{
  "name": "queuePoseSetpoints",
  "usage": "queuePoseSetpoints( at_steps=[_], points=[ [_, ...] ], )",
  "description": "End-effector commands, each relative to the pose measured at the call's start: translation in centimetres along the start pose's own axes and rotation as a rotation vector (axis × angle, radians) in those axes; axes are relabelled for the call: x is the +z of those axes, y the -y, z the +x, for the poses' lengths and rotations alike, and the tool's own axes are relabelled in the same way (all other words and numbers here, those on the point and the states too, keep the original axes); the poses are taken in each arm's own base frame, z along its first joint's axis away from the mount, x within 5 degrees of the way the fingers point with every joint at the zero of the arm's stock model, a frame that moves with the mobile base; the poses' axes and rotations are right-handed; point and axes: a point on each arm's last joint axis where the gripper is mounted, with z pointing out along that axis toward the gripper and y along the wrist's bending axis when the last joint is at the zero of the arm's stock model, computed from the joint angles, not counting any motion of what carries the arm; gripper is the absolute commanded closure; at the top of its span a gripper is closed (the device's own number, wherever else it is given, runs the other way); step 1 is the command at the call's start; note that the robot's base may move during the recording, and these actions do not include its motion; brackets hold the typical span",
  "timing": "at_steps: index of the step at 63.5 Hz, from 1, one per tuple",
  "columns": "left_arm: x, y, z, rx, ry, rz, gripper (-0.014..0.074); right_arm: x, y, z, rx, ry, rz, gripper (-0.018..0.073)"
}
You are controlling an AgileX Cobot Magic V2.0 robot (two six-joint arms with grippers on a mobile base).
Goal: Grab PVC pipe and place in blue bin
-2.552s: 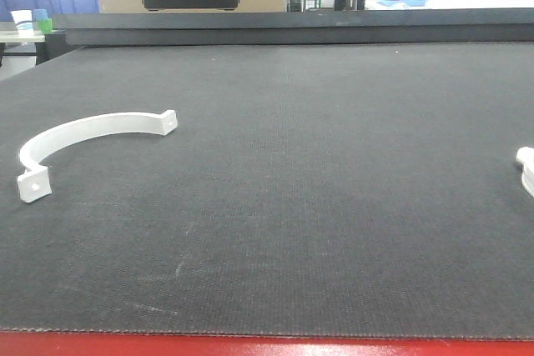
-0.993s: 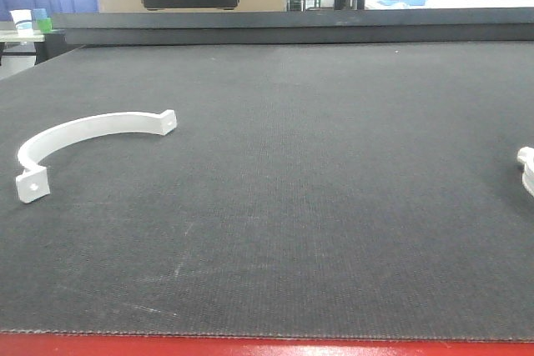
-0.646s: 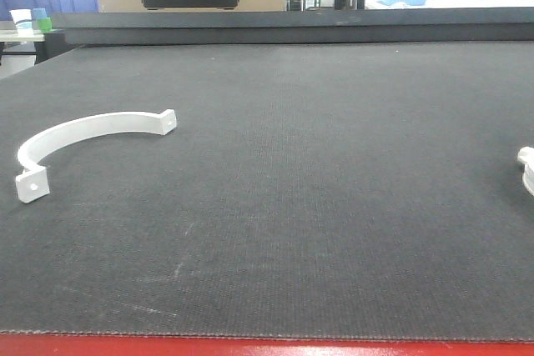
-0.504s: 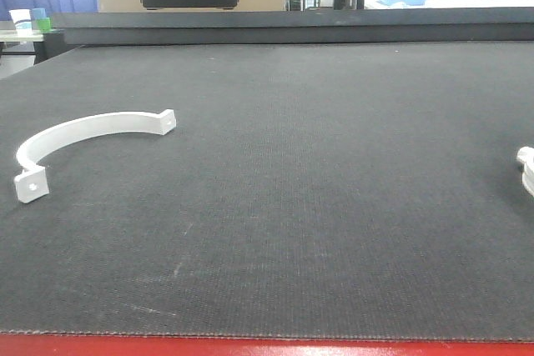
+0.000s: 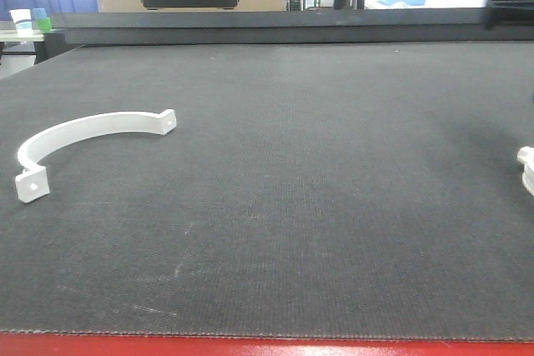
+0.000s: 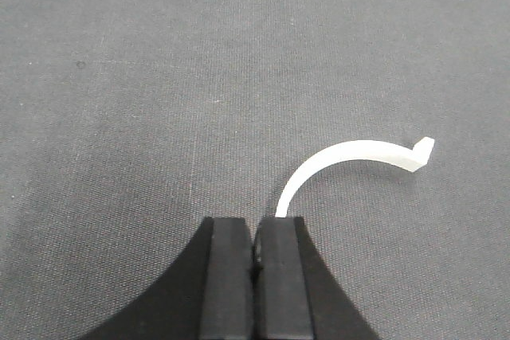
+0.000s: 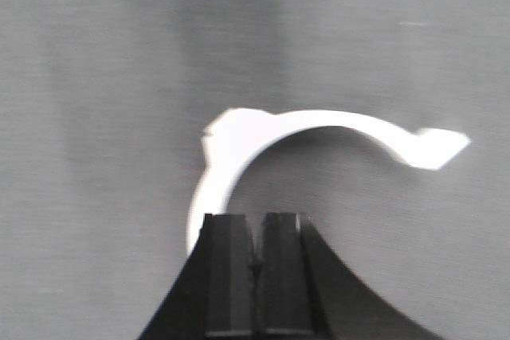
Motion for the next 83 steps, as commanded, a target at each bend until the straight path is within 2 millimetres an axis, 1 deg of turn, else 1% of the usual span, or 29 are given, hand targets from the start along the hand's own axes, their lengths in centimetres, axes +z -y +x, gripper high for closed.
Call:
queuePoseSetpoints(
  at_steps=[1,4,8,12,13,18,22,36,42,62,70,74,77,82,83],
  points=[
    [-0.2,0.0,-0.3,-0.010,0.014,0.002,0.0708,0.0,-0.3,-0.5,0.015,0.001,-0.009,0.0711],
    [-0.2,0.0,-0.3,-0.010,0.014,0.002,0.0708,0.2,-0.3,-0.6,0.015,-0.003,-0.007,0.0704],
    [-0.2,0.0,-0.3,-0.010,0.014,0.002,0.0708,0.6,-0.3,-0.6,0.017,-0.011,-0.004,0.0654],
    [-0.2,0.0,-0.3,-0.010,0.014,0.002,0.0708,1.2,-0.4,-0.6,0.023,-0.034,-0.007,0.0536],
    [-0.2,0.0,-0.3,-0.010,0.014,0.002,0.0708,1.3,-0.4,-0.6,0.024,-0.041,-0.006,0.0494],
    [-0.2,0.0,-0.3,-0.010,0.014,0.002,0.0708,2.0,-0.5,-0.6,0.031,-0.060,-0.005,0.0358],
    [-0.2,0.0,-0.3,-0.010,0.014,0.002,0.0708,2.5,-0.5,-0.7,0.049,-0.072,0.000,0.0323],
    [-0.2,0.0,-0.3,-0.012,0.014,0.003,0.0708,4.9,-0.7,-0.6,0.077,-0.151,0.014,0.0326],
    [-0.2,0.0,-0.3,-0.012,0.014,0.003,0.0708,5.6,-0.7,-0.6,0.078,-0.171,0.021,0.0326],
    [-0.2,0.0,-0.3,-0.012,0.014,0.003,0.0708,7.1,-0.7,-0.5,0.078,-0.210,0.036,0.0326],
    [-0.2,0.0,-0.3,-0.012,0.014,0.003,0.0708,7.3,-0.6,-0.4,0.078,-0.222,0.040,0.0327],
    [-0.2,0.0,-0.3,-0.012,0.014,0.003,0.0708,7.3,-0.6,-0.4,0.078,-0.224,0.041,0.0360],
    [-0.2,0.0,-0.3,-0.012,0.014,0.003,0.0708,7.3,-0.6,-0.4,0.078,-0.224,0.041,0.0410],
    [-0.2,0.0,-0.2,-0.012,-0.001,0.003,0.0708,7.3,-0.6,-0.4,0.078,-0.226,0.042,0.0518],
    [-0.2,0.0,-0.1,-0.012,-0.004,0.003,0.0708,7.3,-0.6,-0.4,0.078,-0.226,0.042,0.0552]
  ],
)
